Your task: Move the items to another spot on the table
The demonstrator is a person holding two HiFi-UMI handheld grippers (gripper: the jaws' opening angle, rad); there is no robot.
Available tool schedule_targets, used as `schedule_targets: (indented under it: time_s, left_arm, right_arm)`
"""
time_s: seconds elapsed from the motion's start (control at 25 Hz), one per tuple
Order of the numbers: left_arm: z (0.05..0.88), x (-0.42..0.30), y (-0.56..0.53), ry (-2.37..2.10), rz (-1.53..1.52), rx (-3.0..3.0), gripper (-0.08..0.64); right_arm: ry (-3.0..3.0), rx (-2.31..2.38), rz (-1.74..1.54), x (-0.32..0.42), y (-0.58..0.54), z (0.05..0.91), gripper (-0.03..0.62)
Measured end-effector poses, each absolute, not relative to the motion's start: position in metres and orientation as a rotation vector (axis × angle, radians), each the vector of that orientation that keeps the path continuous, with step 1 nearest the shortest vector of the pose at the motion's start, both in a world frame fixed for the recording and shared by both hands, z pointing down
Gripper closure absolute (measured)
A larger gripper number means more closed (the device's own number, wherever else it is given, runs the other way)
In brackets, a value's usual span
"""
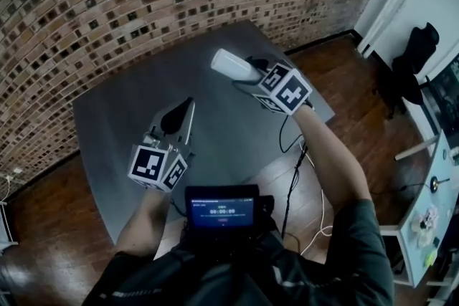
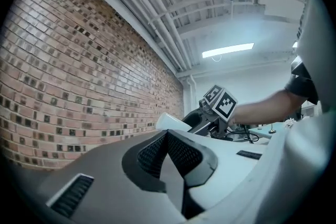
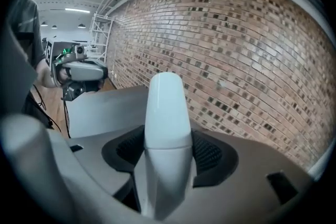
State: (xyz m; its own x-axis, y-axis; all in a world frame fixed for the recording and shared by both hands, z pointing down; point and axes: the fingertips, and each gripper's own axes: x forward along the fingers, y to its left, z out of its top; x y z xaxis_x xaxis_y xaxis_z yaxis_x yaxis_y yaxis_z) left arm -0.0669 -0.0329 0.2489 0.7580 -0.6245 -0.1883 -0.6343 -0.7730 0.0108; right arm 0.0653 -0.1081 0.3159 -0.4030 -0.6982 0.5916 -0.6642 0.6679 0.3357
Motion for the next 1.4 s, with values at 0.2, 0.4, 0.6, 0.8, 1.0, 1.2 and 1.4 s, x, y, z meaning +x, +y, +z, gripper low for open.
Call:
schedule_targets:
  time_s: [0.2, 0.4, 0.6, 0.8, 1.0, 1.2, 1.4]
  left_arm:
    - [0.239, -0.041, -0.031, 0.946, 0.291, -2.908, 0.557]
    - [0.23, -0.019, -0.038, 0.929, 0.312, -2.895, 0.557]
    - [0.228, 0.009, -0.054, 0.956, 0.304, -2.867, 0.557]
    - [0.23, 0.053, -0.087, 1.05, 0.278, -2.833, 0.557]
    - [0.234, 0.1, -0.121, 1.161, 0.284, -2.771, 0.557]
    - [0.241, 0.149, -0.154, 1.214, 0.228, -2.752, 0.557]
    - [0.264, 0.186, -0.181, 1.278, 0.165, -2.793, 0.557]
  right_arm:
    - [-2.118, 1.151, -0.002, 0.103, -0.106, 0.314, 0.313]
    - [-2.069, 1.225, 0.057, 0.152, -0.116, 0.318, 0.313]
    - [-2.064, 1.235, 0.089, 0.198, -0.138, 0.33, 0.313]
    - [-2.079, 1.181, 0.115, 0.244, -0.176, 0.35, 0.313]
    - [-2.069, 1.12, 0.139, 0.3, -0.219, 0.373, 0.313]
    - [-2.079, 1.072, 0.189, 0.346, -0.256, 0.394, 0.313]
    - [-2.086, 1.01, 0.248, 0.373, -0.282, 0.425, 0.313]
